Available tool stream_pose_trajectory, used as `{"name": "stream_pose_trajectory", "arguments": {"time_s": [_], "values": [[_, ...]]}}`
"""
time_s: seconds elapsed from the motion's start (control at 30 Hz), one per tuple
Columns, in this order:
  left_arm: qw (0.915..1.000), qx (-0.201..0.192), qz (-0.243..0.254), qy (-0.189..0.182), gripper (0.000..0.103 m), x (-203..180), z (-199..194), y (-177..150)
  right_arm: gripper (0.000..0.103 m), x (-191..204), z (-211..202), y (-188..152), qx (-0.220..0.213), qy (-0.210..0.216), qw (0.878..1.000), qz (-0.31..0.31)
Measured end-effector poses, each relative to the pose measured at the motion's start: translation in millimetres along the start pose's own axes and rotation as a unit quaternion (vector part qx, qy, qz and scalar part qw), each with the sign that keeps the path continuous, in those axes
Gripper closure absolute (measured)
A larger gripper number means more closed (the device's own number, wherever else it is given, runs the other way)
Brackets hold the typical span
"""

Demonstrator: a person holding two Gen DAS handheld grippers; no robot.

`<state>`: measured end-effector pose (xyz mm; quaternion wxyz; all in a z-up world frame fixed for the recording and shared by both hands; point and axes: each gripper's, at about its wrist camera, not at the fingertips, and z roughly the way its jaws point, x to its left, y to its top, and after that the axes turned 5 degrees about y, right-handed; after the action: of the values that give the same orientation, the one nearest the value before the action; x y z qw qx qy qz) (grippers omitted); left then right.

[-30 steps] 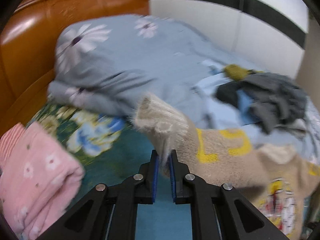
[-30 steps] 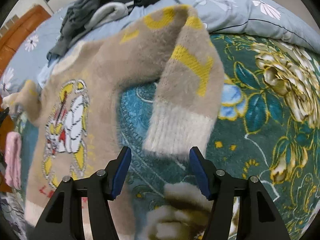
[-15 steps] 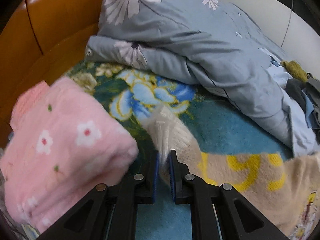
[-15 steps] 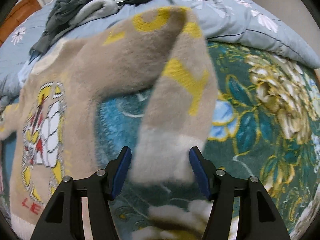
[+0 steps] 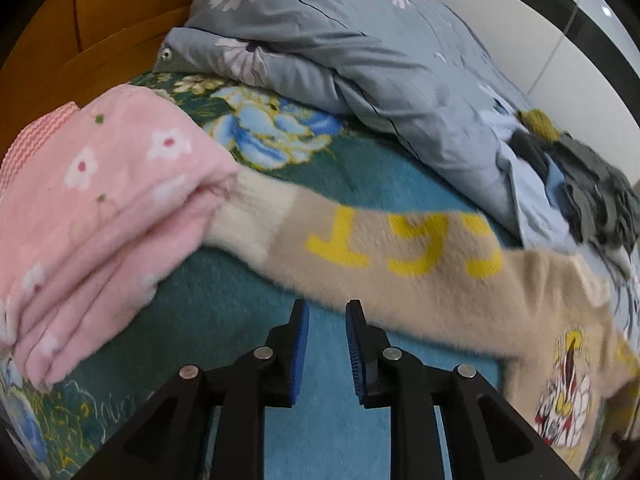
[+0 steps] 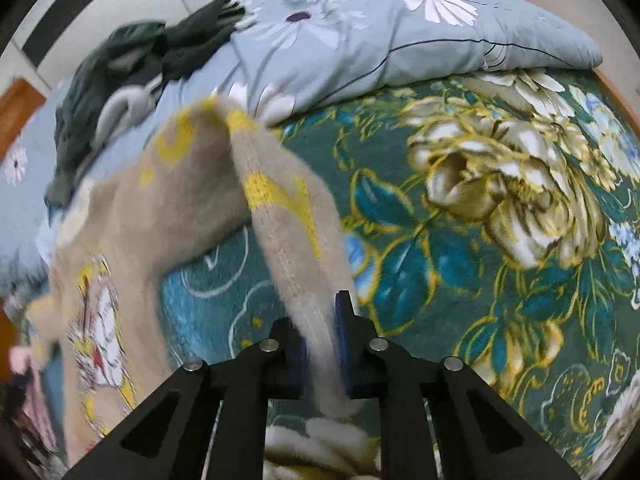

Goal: Fold clothes

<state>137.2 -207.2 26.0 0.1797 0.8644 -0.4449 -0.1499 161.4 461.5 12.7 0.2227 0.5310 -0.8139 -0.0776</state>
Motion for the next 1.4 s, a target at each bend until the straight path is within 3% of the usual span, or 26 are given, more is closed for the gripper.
{"name": "stream_pose_trajectory", "arguments": {"time_s": [0.27, 0.47, 0.53, 0.77, 0.9, 0.97, 1.03, 1.07, 1.1, 1.2, 1.27, 1.4], "values": [[0.9994, 0.003, 0.024, -0.025, 0.074, -32.8, -1.7, 5.7, 0.090, -42.8, -9.7, 76.3, -0.039, -0.020, 0.998, 0.047], [0.9970, 0.000, 0.066, -0.041, 0.067, -61.1, -1.9, 19.2, 0.090, -50.6, 24.4, 98.8, -0.003, -0.053, 0.998, 0.041], [0.9955, -0.001, 0.082, -0.046, 0.060, -70.4, -2.4, 24.4, 0.086, -49.6, 30.3, 104.3, 0.005, -0.064, 0.997, 0.032], [0.9882, -0.003, 0.139, -0.064, 0.041, -103.2, -0.7, 42.9, 0.054, -30.8, 8.7, 108.3, 0.017, -0.099, 0.993, -0.060], [0.9808, 0.023, 0.176, -0.082, 0.037, -123.9, 20.7, 53.9, 0.053, -7.2, -15.3, 105.3, -0.004, -0.107, 0.986, -0.125], [0.9763, 0.036, 0.194, -0.090, 0.036, -134.2, 31.4, 59.4, 0.053, 17.1, -20.2, 109.9, -0.010, -0.075, 0.984, -0.161], [0.9711, 0.049, 0.211, -0.099, 0.035, -144.5, 42.1, 64.9, 0.046, 46.8, -14.5, 114.8, -0.002, -0.028, 0.980, -0.199], [0.9684, 0.055, 0.220, -0.103, 0.035, -149.7, 47.5, 67.6, 0.035, 65.4, -7.4, 115.9, 0.006, 0.003, 0.975, -0.220], [0.9655, 0.062, 0.229, -0.107, 0.035, -154.8, 52.8, 70.4, 0.031, 83.7, 2.9, 117.7, 0.019, 0.039, 0.970, -0.239], [0.9559, 0.081, 0.255, -0.120, 0.035, -170.3, 68.9, 78.6, 0.030, 127.4, 38.1, 119.3, 0.064, 0.111, 0.953, -0.275], [0.9488, 0.094, 0.273, -0.128, 0.034, -180.6, 79.6, 84.1, 0.030, 152.8, 65.4, 120.0, 0.098, 0.130, 0.942, -0.295], [0.9348, 0.128, 0.300, -0.140, 0.032, -194.9, 102.1, 90.4, 0.030, 173.5, 109.6, 126.0, 0.150, 0.142, 0.930, -0.303]]}}
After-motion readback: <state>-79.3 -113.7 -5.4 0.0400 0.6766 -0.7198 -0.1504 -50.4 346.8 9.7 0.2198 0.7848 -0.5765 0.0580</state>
